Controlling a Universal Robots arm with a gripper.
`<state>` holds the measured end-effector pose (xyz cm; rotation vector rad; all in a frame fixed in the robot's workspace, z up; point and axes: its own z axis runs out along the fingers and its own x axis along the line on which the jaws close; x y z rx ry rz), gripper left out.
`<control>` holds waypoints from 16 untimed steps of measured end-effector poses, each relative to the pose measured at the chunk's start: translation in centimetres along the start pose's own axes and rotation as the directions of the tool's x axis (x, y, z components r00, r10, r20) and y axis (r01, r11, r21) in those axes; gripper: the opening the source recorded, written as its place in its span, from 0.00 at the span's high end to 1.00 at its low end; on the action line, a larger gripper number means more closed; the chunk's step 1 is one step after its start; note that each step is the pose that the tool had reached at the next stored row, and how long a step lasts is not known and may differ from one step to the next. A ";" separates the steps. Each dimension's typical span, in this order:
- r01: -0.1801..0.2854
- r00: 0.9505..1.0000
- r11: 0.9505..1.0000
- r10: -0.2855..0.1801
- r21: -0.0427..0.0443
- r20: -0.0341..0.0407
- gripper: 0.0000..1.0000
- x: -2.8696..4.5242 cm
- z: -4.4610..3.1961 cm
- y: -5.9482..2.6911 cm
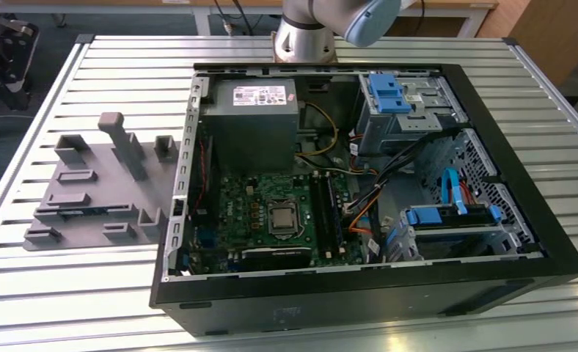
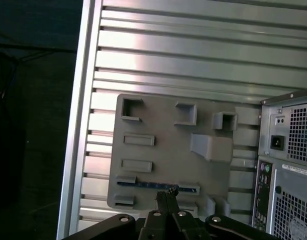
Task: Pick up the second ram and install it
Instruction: 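Pick up the second ram and move it above second insertion slot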
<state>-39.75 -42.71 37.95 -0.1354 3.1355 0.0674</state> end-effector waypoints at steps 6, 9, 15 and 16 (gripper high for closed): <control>0.069 0.998 0.998 -0.069 0.000 -0.003 0.89 0.00 0.01 0.00; 0.102 0.995 0.995 -0.102 -0.001 -0.004 0.89 0.00 0.02 -0.01; 0.182 0.983 0.983 -0.182 -0.002 -0.008 0.89 0.00 0.03 -0.01; 0.196 0.981 0.981 -0.196 -0.002 -0.008 0.89 0.00 0.04 -0.01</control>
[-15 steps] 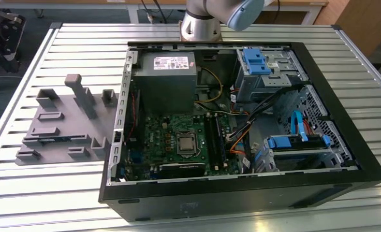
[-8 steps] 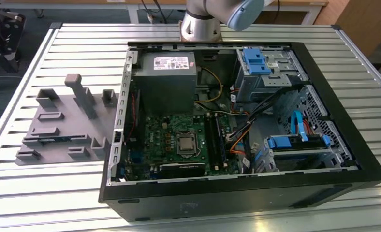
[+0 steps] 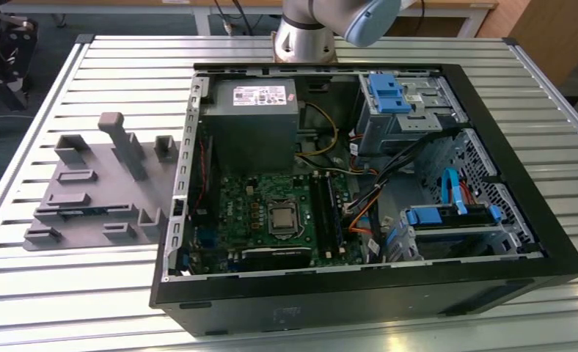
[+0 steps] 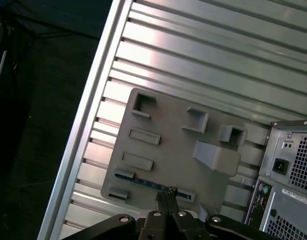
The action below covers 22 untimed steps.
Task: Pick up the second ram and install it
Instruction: 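Pick up the second ram and move it above second insertion slot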
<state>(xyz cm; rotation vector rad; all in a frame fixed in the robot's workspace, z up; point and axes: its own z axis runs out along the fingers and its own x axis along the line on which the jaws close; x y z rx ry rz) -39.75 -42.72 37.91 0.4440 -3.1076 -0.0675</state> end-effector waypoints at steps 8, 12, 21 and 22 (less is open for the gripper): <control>0.107 0.994 0.994 -0.107 -0.001 -0.005 0.89 0.00 0.01 0.00; 0.154 0.988 0.988 -0.154 -0.001 -0.007 0.89 0.00 0.02 0.00; 0.261 0.965 0.965 -0.261 -0.003 -0.011 0.89 0.00 0.06 -0.01; 0.273 0.962 0.962 -0.273 -0.003 -0.012 0.89 0.00 0.06 -0.01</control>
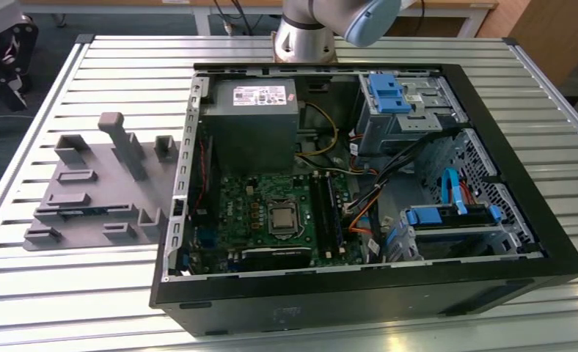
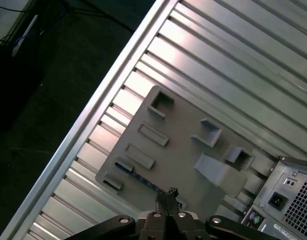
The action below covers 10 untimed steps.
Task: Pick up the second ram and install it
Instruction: 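Pick up the second ram and move it above second insertion slot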
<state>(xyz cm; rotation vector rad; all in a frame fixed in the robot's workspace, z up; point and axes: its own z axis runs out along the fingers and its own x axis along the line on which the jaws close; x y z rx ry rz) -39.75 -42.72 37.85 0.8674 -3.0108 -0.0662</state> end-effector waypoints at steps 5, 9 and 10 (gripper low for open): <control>0.064 0.998 0.998 -0.064 0.000 -0.003 0.89 0.00 0.02 0.00; 0.116 0.993 0.993 -0.116 -0.001 -0.005 0.89 0.00 0.04 0.00; 0.129 0.992 0.992 -0.129 -0.001 -0.006 0.89 0.00 0.05 0.00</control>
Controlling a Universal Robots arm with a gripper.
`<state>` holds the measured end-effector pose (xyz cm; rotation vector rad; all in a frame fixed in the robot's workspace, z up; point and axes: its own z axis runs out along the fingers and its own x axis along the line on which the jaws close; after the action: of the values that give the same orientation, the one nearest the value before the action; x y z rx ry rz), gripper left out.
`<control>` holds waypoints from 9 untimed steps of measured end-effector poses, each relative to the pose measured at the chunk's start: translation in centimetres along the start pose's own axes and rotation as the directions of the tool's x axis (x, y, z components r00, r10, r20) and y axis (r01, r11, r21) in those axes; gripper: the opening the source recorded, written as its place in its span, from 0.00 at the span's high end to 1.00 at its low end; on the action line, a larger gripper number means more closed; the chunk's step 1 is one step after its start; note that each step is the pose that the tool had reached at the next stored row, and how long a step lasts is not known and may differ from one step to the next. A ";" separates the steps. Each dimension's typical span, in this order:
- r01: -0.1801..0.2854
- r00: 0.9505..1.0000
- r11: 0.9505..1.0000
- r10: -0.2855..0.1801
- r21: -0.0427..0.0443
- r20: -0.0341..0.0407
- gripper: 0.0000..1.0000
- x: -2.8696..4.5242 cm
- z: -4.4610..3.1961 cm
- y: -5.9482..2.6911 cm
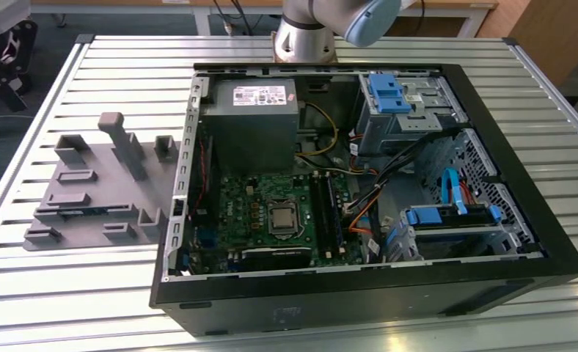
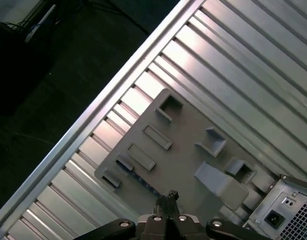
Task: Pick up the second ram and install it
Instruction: 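Pick up the second ram and move it above second insertion slot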
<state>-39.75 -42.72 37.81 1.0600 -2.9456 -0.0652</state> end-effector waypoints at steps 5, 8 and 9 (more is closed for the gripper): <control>0.068 0.998 0.998 -0.068 0.000 -0.003 0.89 0.00 0.03 0.00; 0.108 0.994 0.994 -0.108 -0.001 -0.005 0.89 0.00 0.06 0.00; 0.122 0.993 0.993 -0.122 -0.001 -0.005 0.89 0.00 0.06 0.00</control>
<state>-39.75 -42.72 37.74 1.2366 -2.8732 -0.0641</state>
